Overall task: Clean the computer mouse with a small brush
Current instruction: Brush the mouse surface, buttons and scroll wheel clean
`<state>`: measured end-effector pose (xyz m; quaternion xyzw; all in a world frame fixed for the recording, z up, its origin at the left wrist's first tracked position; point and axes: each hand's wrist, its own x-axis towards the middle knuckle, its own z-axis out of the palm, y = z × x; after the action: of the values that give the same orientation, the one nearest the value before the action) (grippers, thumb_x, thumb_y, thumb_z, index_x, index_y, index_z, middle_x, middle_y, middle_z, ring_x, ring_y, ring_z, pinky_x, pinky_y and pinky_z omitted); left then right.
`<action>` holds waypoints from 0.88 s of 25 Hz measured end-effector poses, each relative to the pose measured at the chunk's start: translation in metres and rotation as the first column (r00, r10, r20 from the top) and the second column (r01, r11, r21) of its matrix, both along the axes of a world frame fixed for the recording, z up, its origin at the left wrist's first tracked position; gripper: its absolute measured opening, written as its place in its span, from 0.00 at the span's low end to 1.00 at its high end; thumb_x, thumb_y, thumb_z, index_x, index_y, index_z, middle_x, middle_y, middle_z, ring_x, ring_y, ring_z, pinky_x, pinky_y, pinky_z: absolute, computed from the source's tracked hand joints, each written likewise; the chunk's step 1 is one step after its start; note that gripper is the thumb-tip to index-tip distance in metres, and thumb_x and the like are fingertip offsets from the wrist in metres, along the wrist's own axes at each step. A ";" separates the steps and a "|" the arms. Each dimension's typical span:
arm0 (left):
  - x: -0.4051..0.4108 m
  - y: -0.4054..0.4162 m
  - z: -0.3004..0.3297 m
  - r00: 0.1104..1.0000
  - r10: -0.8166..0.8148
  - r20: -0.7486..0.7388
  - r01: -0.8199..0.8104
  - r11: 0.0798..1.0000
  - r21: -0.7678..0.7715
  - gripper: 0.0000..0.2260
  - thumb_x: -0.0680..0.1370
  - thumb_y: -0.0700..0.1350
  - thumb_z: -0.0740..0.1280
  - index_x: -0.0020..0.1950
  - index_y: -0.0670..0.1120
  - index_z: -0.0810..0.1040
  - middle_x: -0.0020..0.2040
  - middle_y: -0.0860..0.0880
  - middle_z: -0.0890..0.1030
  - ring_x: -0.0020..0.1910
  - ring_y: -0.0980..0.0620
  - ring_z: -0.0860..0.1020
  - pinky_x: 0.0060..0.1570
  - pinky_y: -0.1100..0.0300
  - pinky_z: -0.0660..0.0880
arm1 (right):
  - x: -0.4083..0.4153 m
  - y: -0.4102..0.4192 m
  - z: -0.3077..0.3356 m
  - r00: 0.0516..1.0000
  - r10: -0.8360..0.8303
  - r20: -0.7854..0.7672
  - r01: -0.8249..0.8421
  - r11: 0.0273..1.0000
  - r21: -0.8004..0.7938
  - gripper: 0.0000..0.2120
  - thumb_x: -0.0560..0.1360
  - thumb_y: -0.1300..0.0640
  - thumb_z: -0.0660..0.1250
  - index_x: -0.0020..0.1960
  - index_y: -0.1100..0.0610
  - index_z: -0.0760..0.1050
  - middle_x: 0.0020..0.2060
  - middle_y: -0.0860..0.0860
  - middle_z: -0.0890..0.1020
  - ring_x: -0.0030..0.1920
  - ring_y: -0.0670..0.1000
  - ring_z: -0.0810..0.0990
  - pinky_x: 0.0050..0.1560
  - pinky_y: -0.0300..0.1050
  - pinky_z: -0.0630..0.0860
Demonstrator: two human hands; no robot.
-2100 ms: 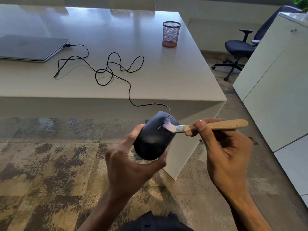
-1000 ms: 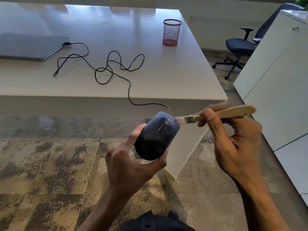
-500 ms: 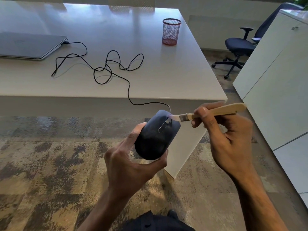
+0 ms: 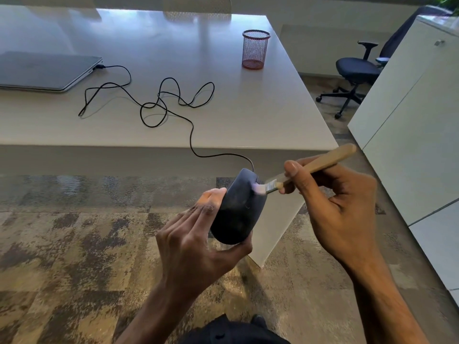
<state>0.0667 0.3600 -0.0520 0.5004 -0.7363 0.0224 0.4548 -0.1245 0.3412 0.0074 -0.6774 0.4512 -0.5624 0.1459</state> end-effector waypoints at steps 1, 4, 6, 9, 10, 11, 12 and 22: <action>0.000 0.000 0.000 1.000 0.001 0.005 -0.001 1.000 0.000 0.29 0.67 0.60 0.74 0.59 0.40 0.79 0.53 0.48 0.83 0.47 0.55 0.82 0.45 0.62 0.77 | -0.001 0.001 0.000 1.000 0.016 0.000 -0.016 1.000 -0.005 0.05 0.79 0.50 0.66 0.47 0.47 0.79 0.42 0.42 0.84 0.39 0.40 0.85 0.41 0.30 0.78; 0.000 0.001 0.000 1.000 -0.002 0.013 0.002 1.000 -0.010 0.30 0.67 0.60 0.74 0.59 0.39 0.79 0.54 0.48 0.83 0.48 0.54 0.82 0.46 0.61 0.77 | -0.003 -0.003 0.000 0.998 -0.052 0.021 0.052 0.999 -0.010 0.06 0.79 0.51 0.66 0.47 0.51 0.80 0.37 0.41 0.84 0.39 0.40 0.85 0.41 0.34 0.79; 0.000 0.002 0.001 1.000 -0.001 0.017 0.001 1.000 -0.017 0.30 0.67 0.60 0.74 0.59 0.39 0.80 0.52 0.48 0.83 0.47 0.54 0.82 0.46 0.60 0.78 | -0.004 -0.008 -0.001 0.994 -0.111 0.014 0.111 0.994 -0.024 0.05 0.79 0.51 0.66 0.48 0.51 0.79 0.39 0.36 0.82 0.39 0.39 0.84 0.40 0.34 0.80; -0.001 0.003 0.002 1.000 0.000 0.008 0.001 1.000 -0.017 0.29 0.66 0.59 0.75 0.58 0.39 0.80 0.50 0.48 0.84 0.45 0.54 0.83 0.45 0.60 0.78 | -0.005 -0.011 -0.003 0.985 -0.169 -0.024 0.167 0.984 -0.063 0.04 0.79 0.52 0.66 0.49 0.50 0.78 0.41 0.33 0.80 0.41 0.37 0.84 0.39 0.31 0.79; -0.001 0.003 0.001 1.000 0.004 0.001 -0.004 1.000 -0.015 0.29 0.66 0.59 0.75 0.58 0.39 0.80 0.49 0.48 0.84 0.45 0.54 0.83 0.44 0.60 0.78 | -0.006 -0.011 -0.005 0.984 -0.176 -0.001 0.175 0.983 -0.063 0.04 0.80 0.51 0.66 0.49 0.50 0.79 0.40 0.34 0.80 0.41 0.38 0.84 0.40 0.31 0.79; 0.000 0.003 0.002 1.000 0.008 -0.009 -0.008 1.000 -0.010 0.30 0.66 0.59 0.75 0.58 0.39 0.80 0.49 0.48 0.84 0.45 0.54 0.83 0.44 0.60 0.78 | -0.006 -0.010 -0.008 0.984 -0.173 0.040 0.175 0.983 -0.052 0.05 0.80 0.51 0.66 0.48 0.50 0.79 0.39 0.35 0.81 0.41 0.39 0.84 0.41 0.32 0.79; 0.000 0.003 0.002 1.000 0.010 -0.020 -0.010 1.000 0.000 0.30 0.65 0.59 0.75 0.58 0.39 0.80 0.50 0.48 0.84 0.45 0.54 0.82 0.44 0.59 0.79 | -0.006 -0.008 -0.010 0.984 -0.157 0.084 0.160 0.987 -0.033 0.06 0.80 0.50 0.66 0.47 0.50 0.80 0.36 0.38 0.83 0.41 0.41 0.85 0.41 0.33 0.79; 0.000 0.002 -0.001 0.998 0.019 -0.060 -0.017 0.999 0.028 0.30 0.66 0.61 0.73 0.59 0.41 0.79 0.47 0.50 0.84 0.43 0.61 0.77 0.45 0.68 0.75 | -0.006 0.001 -0.012 0.984 -0.069 0.163 0.063 0.997 0.046 0.06 0.79 0.51 0.64 0.45 0.47 0.79 0.39 0.40 0.85 0.39 0.43 0.85 0.42 0.37 0.80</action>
<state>0.0664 0.3624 -0.0526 0.5137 -0.7181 0.0014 0.4695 -0.1304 0.3418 -0.0050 -0.6102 0.4710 -0.6117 0.1777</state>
